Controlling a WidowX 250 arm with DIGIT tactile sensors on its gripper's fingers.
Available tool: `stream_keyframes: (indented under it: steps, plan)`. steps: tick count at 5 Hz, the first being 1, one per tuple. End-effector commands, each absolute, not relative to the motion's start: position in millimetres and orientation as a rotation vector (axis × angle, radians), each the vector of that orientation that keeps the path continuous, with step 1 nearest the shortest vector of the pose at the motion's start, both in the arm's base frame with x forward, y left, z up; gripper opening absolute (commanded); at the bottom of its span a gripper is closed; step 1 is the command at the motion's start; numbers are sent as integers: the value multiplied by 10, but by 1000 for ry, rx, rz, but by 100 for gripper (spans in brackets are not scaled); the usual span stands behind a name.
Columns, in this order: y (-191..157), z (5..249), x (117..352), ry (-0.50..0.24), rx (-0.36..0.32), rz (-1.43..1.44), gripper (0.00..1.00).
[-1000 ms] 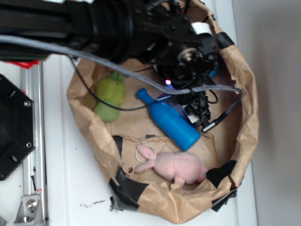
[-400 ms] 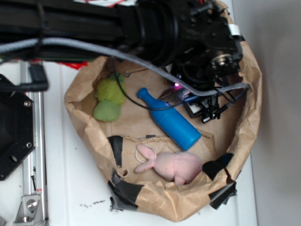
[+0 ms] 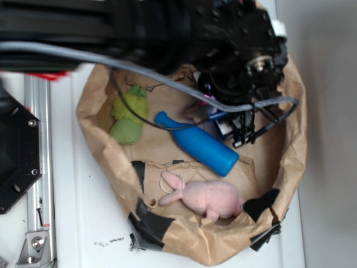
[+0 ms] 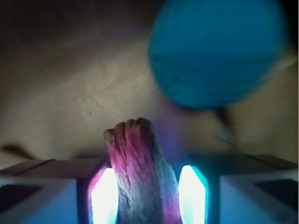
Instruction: Grab the wood chip.
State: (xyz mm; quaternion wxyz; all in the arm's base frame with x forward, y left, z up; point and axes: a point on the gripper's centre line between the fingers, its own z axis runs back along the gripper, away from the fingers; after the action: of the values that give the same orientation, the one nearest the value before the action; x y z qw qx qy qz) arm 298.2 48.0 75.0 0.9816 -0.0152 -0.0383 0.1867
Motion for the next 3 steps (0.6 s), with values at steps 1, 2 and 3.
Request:
stream_keyframes:
  steps: [1,2,3]
  plan:
    - [185,1910,2775,-322,97,449,0]
    - [78,2025,2694,-326,119,493,0]
    - [68,2043,2632,-308,114,497,0]
